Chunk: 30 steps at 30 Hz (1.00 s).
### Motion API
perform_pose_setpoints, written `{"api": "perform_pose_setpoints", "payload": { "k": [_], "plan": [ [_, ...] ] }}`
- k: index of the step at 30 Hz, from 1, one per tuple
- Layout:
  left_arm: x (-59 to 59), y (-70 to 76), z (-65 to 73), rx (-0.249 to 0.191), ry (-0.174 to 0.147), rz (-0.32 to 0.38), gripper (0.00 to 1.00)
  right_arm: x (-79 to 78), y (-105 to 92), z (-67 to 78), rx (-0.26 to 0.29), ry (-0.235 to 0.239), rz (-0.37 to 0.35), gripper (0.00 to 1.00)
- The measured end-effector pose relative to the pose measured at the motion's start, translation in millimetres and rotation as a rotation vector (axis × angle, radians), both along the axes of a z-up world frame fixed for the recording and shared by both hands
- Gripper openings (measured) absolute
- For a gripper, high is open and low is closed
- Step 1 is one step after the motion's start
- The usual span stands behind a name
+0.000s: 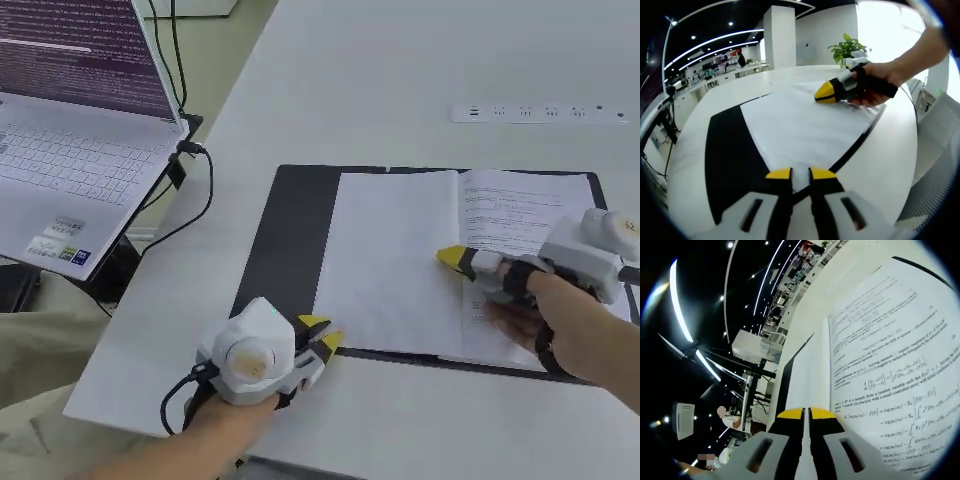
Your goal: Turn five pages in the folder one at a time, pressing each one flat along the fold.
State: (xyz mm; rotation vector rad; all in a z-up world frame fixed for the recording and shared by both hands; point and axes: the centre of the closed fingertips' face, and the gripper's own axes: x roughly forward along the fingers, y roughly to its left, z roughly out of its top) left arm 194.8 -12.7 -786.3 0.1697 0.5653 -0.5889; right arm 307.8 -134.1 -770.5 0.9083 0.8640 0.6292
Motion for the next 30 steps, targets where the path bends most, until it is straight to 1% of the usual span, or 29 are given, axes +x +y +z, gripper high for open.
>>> {"api": "perform_pose_setpoints", "payload": {
  "k": [4,6,14,16,20,21,22,26,30],
  "plan": [
    [-0.1,0.0,0.2,0.001,0.001,-0.001,0.11,8.3,-1.1,-1.6,-0.001,0.006,-0.005,0.00],
    [-0.6,-0.8,0.9,-0.001,0.000,0.000,0.11,11.3,-1.6,-1.5,0.018,0.016,-0.010,0.00],
    [-1.0,-1.8,2.1,-0.009,-0.003,0.006,0.11,21.0,-1.6,-1.4,0.054,0.041,-0.017,0.00],
    [-0.9,-1.7,1.9,-0.009,-0.003,0.006,0.11,26.4,-2.1,-1.7,0.060,0.042,-0.026,0.00],
    [-0.5,-1.2,1.1,-0.008,-0.001,0.007,0.11,37.2,-2.8,0.2,0.096,0.060,-0.059,0.00],
    [-0.5,-1.2,1.1,-0.009,-0.001,0.008,0.11,44.4,-6.3,0.3,0.091,0.055,-0.094,0.00],
    [-0.5,-1.2,1.1,-0.008,-0.001,0.007,0.11,48.0,-8.4,-0.5,0.083,0.054,-0.107,0.00],
    [-0.2,-1.0,0.6,-0.005,0.000,0.006,0.11,62.2,-11.7,-2.4,0.115,0.083,-0.144,0.00],
    [-0.3,-1.3,0.6,-0.008,0.000,0.009,0.11,74.8,-14.0,-3.5,0.120,0.093,-0.180,0.00]
  ]
}}
